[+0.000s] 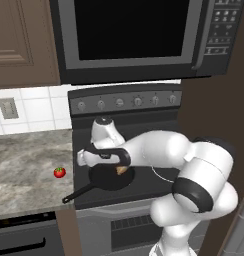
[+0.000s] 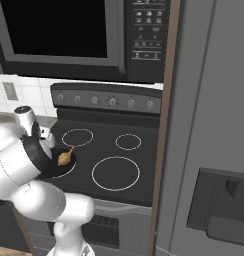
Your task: Place the pan on the front left burner on the stove. Then place the tomato and the onion in the pan and turn on the front left burner.
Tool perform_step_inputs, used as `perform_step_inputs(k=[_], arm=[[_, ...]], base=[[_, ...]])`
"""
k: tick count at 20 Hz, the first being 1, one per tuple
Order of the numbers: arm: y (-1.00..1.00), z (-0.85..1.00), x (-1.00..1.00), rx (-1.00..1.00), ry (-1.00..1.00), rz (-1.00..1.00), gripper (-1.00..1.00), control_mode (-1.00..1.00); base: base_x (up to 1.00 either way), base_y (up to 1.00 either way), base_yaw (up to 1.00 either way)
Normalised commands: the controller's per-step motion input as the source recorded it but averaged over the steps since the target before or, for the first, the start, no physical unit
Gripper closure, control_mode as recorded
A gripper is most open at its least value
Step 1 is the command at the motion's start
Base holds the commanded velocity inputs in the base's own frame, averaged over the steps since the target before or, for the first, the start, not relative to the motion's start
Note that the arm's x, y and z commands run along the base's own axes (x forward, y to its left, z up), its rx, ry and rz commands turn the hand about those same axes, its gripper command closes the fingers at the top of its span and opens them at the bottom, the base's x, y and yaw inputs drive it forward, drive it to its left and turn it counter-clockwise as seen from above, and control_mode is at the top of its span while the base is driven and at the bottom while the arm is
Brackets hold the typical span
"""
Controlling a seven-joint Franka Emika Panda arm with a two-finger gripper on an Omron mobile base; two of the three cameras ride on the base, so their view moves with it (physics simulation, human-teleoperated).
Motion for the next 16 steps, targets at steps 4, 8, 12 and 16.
perform_step_inputs(k=[4,8,12,16], arm=[[0.51,0.00,-0.02,0.02,0.00,0.09,-1.00,-1.00],[0.33,0.00,0.00,0.00,0.00,0.07,-1.00,-1.00],[0.29,0.00,0.00,0.00,0.00,0.07,-1.00,-1.00],[0.27,0.00,0.00,0.00,0.00,0.07,-1.00,-1.00]], base=[[0.00,0.00,0.00],[0.00,0.00,0.00],[0.00,0.00,0.00],[0.00,0.00,0.00]])
